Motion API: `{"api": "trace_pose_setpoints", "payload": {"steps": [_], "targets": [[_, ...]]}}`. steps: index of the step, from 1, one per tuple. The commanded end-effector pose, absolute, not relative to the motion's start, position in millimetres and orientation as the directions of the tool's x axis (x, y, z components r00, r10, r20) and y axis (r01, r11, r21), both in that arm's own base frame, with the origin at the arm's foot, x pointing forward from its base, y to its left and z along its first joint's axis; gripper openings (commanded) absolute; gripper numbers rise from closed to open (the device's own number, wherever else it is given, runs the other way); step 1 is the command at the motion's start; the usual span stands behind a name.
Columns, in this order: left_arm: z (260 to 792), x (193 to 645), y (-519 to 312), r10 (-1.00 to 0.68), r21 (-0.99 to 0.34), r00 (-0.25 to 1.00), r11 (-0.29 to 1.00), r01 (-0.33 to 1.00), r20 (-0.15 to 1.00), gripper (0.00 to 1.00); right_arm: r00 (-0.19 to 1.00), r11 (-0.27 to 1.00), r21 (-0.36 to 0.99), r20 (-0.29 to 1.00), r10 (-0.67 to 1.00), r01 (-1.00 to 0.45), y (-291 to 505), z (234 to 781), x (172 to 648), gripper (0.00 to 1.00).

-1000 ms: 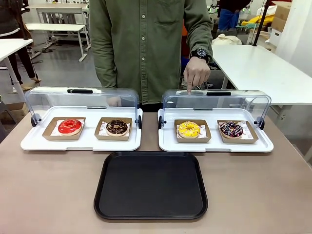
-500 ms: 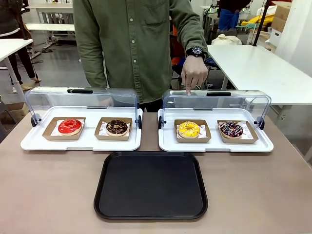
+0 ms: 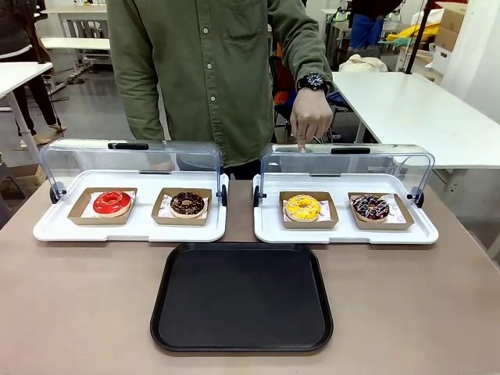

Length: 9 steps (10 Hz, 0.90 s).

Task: Move the third donut from the left to the tray.
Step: Pick up the Paper togo box containing the Donut indicated by the person and place it on the Handle tray.

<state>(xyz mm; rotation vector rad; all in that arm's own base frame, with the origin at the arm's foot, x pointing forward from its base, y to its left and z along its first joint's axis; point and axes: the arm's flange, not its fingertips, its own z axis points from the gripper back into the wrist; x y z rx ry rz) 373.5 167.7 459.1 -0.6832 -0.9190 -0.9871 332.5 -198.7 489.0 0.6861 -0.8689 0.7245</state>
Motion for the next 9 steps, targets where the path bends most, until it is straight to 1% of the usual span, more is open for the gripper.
{"api": "trace_pose_setpoints", "payload": {"steps": [1, 3, 4, 6, 8, 9], "targets": [[459.8, 375.0, 168.4, -0.381, -0.06, 0.224, 0.397, 0.916, 0.897, 1.0, 0.416, 0.56, 0.21, 0.868, 0.27, -0.801, -199.6, 491.3, 335.6, 1.0], [459.8, 375.0, 168.4, -0.381, -0.06, 0.224, 0.397, 0.916, 0.897, 1.0, 0.416, 0.56, 0.21, 0.868, 0.27, -0.801, -199.6, 491.3, 335.6, 1.0], [459.8, 375.0, 168.4, -0.381, -0.06, 0.224, 0.397, 0.916, 0.897, 1.0, 0.448, 0.571, 0.231, 0.851, 0.274, -0.788, -198.7, 489.0, 332.5, 1.0], [459.8, 375.0, 168.4, -0.381, -0.06, 0.224, 0.397, 0.916, 0.897, 1.0, 0.436, 0.562, 0.131, 0.777, 0.453, -0.817, -140.2, 514.5, 374.1, 1.0], [459.8, 375.0, 168.4, -0.381, -0.06, 0.224, 0.397, 0.916, 0.897, 1.0, 0.436, 0.54, 0.065, 0.674, 0.596, -0.839, -74.6, 507.8, 402.3, 1.0], [459.8, 375.0, 168.4, -0.381, -0.06, 0.224, 0.397, 0.916, 0.897, 1.0, 0.412, 0.514, 0.013, 0.615, 0.672, -0.858, -38.9, 493.7, 409.5, 1.0]]}}
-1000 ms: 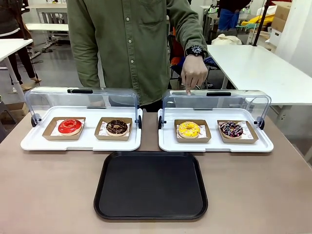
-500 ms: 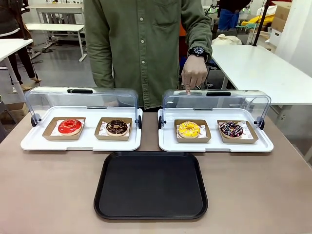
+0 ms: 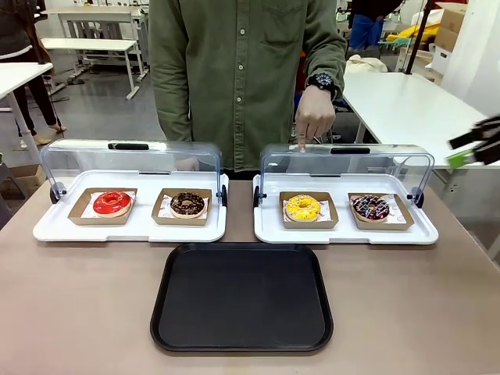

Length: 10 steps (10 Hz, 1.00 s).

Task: Move the third donut from the left to the tray.
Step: Pick up the Paper togo box containing the Donut indicated by the person and place it on the Handle tray.

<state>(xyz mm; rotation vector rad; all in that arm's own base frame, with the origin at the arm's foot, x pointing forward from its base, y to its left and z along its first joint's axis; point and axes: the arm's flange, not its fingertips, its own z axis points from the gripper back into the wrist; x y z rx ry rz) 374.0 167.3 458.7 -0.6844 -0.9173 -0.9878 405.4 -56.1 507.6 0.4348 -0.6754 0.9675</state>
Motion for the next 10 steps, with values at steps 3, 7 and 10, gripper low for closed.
{"api": "trace_pose_setpoints", "payload": {"steps": [3, 7, 10], "targets": [[459.8, 375.0, 168.4, -0.381, -0.06, 0.224, 0.397, 0.916, 0.897, 1.0, 0.31, 0.412, -0.15, 0.447, 0.839, -0.899, 46.7, 442.1, 400.6, 1.0], [459.8, 375.0, 168.4, -0.381, -0.06, 0.224, 0.397, 0.916, 0.897, 1.0, 0.146, 0.265, -0.306, 0.361, 0.921, -0.915, 118.4, 400.5, 397.2, 1.0], [459.8, 375.0, 168.4, -0.381, -0.06, 0.224, 0.397, 0.916, 0.897, 1.0, 0.163, 0.27, -0.254, 0.375, 0.913, -0.929, 114.2, 405.8, 396.8, 1.0]]}}
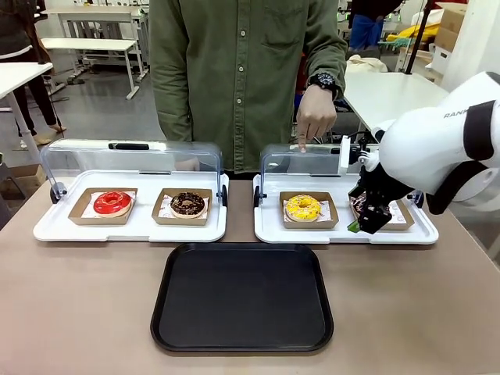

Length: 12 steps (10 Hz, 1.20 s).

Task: Move the third donut from the left to the tray.
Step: Pick up the Paper togo box containing the Donut indicated by the person and place it on the Handle tray.

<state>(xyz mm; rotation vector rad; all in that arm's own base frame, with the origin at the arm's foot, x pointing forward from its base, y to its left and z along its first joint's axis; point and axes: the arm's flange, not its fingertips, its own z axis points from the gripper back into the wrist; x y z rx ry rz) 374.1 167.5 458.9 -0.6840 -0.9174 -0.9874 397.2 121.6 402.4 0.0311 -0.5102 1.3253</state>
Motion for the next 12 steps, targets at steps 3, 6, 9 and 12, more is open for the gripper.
{"api": "trace_pose_setpoints", "payload": {"steps": [3, 6, 9, 12], "targets": [[459.8, 375.0, 168.4, -0.381, -0.06, 0.224, 0.397, 0.916, 0.897, 1.0, 0.163, 0.27, -0.254, 0.375, 0.913, -0.929, 114.2, 405.8, 396.8, 1.0], [459.8, 375.0, 168.4, -0.381, -0.06, 0.224, 0.397, 0.916, 0.897, 1.0, 0.13, 0.21, -0.28, 0.279, 0.951, -0.937, 139.7, 392.1, 433.3, 1.0], [459.8, 375.0, 168.4, -0.381, -0.06, 0.224, 0.397, 0.916, 0.897, 1.0, 0.099, 0.162, -0.326, 0.201, 0.975, -0.932, 156.6, 378.8, 454.2, 1.0], [459.8, 375.0, 168.4, -0.381, -0.06, 0.224, 0.397, 0.916, 0.897, 1.0, 0.057, 0.105, -0.343, 0.148, 0.987, -0.933, 170.6, 362.5, 468.1, 1.0]]}}
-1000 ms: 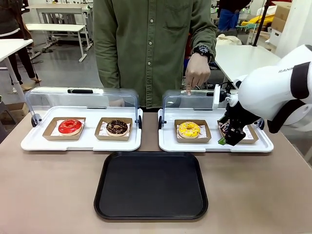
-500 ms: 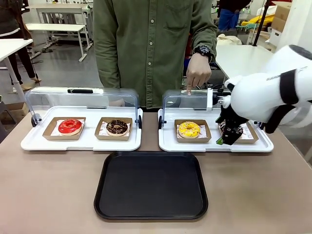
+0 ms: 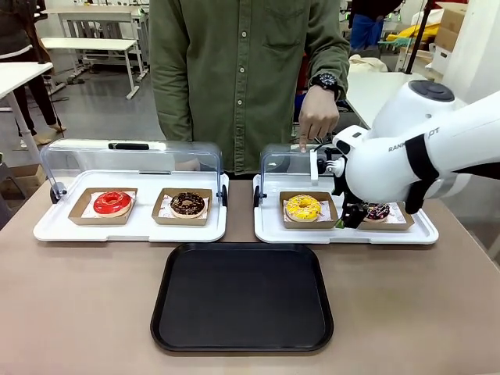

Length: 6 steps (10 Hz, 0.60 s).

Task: Move the third donut from the left to the tray.
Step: Pick up the Paper togo box containing the Donut indicated by the person and place it on the Handle tray.

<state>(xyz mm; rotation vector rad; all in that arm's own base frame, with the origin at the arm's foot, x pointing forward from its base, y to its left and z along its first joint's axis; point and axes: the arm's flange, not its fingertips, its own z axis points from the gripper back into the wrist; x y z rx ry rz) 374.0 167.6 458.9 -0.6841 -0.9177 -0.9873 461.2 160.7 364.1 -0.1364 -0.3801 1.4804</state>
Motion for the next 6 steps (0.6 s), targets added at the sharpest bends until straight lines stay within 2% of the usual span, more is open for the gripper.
{"api": "trace_pose_setpoints", "payload": {"steps": [1, 6], "targets": [[459.8, 375.0, 168.4, -0.381, -0.06, 0.224, 0.397, 0.916, 0.897, 1.0, 0.048, 0.092, -0.341, 0.136, 0.99, -0.935, 172.9, 357.8, 473.6, 1.0], [459.8, 375.0, 168.4, -0.381, -0.06, 0.224, 0.397, 0.916, 0.897, 1.0, 0.032, 0.063, -0.348, 0.095, 0.995, -0.935, 178.4, 333.5, 493.4, 1.0]]}}
